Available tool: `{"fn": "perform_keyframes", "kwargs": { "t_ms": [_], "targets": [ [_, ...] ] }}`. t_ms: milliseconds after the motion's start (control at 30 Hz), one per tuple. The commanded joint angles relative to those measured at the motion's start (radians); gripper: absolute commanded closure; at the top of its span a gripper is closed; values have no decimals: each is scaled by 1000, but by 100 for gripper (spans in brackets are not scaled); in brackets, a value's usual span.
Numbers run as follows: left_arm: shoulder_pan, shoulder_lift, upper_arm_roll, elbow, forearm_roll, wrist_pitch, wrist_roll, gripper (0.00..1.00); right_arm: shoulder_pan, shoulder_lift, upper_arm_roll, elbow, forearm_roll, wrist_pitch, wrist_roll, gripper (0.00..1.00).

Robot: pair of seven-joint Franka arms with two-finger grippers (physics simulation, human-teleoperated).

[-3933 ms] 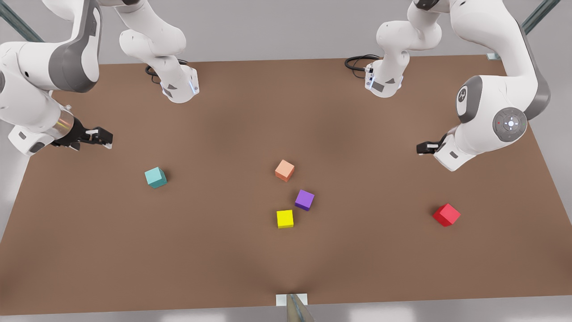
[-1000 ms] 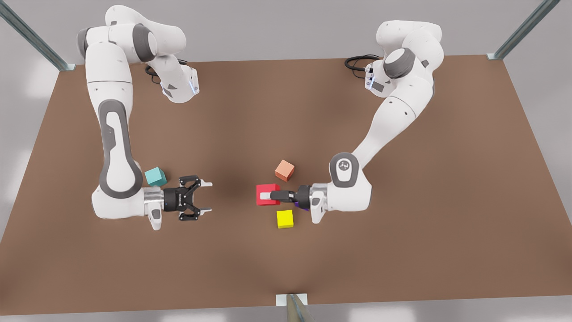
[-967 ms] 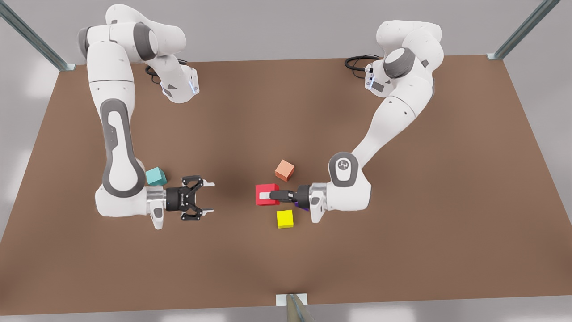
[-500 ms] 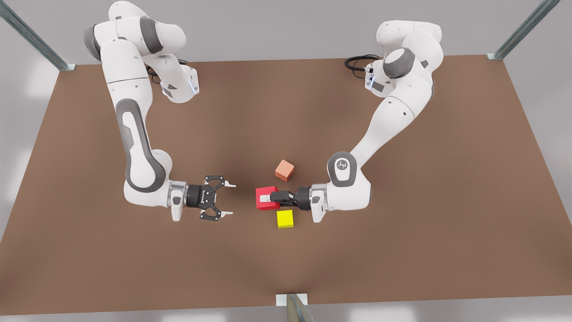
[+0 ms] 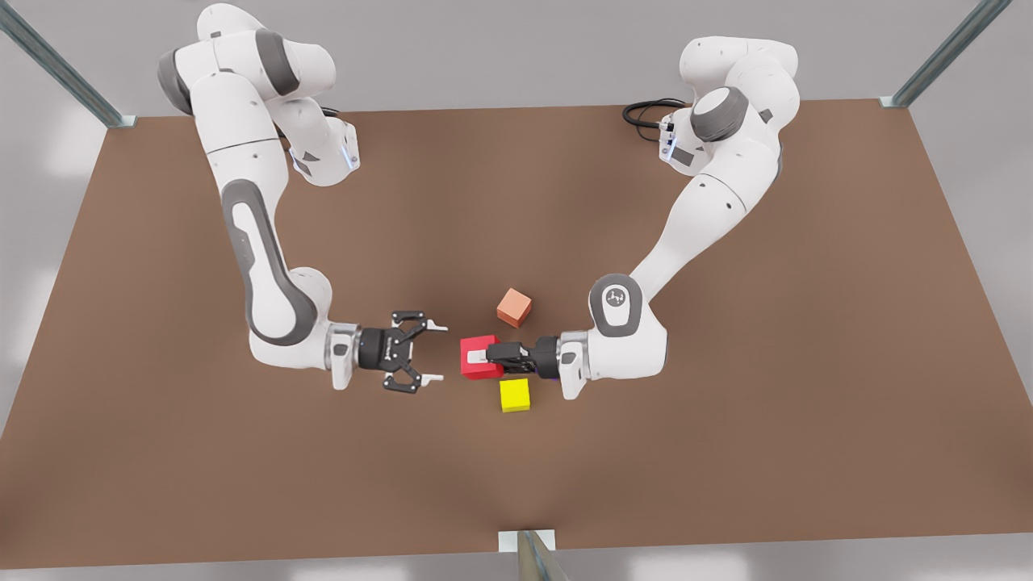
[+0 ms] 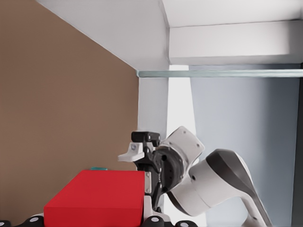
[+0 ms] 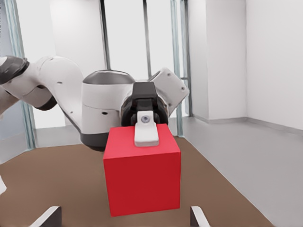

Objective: Pick up red wooden cube and pass to hand red wooden cube and place in blue wooden cube

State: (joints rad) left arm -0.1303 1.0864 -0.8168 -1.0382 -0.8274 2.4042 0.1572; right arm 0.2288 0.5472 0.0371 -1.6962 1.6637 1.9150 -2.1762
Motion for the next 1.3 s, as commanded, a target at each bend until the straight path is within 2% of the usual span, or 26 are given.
{"fn": "perform_keyframes", "kwargs": {
  "t_ms": [0,1133,1167,1200,1267],
  "targets": [
    [0,-2,-1,1,-22,-7,120,48,1,5,7,1,13,-1,-162,0],
    [-45,9,-10,3,-24,75,119,48,78,51,9,44,87,52,-154,0],
    [-45,9,-10,3,-24,76,119,48,78,51,9,44,87,52,-155,11],
    [-49,9,-10,3,-24,78,119,48,78,51,9,44,85,52,-155,27],
    [-51,9,-10,4,-24,79,119,48,78,51,9,44,85,52,-155,37]
  ]
}}
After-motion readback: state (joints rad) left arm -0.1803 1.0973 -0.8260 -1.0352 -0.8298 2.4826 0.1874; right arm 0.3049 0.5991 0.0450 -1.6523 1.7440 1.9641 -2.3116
